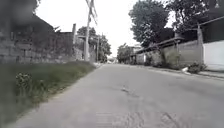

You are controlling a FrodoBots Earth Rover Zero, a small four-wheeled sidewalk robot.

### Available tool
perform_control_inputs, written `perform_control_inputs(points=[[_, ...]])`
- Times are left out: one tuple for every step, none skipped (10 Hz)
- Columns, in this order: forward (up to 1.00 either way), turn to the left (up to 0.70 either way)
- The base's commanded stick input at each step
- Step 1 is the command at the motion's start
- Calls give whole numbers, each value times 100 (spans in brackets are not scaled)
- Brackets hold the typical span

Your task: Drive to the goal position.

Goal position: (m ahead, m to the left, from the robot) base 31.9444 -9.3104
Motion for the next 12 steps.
perform_control_inputs(points=[[100, 36], [100, 34], [100, 20], [100, 0], [100, 0], [100, -3], [100, -3], [100, -3], [100, -3], [100, -3], [100, -3], [100, -3]])
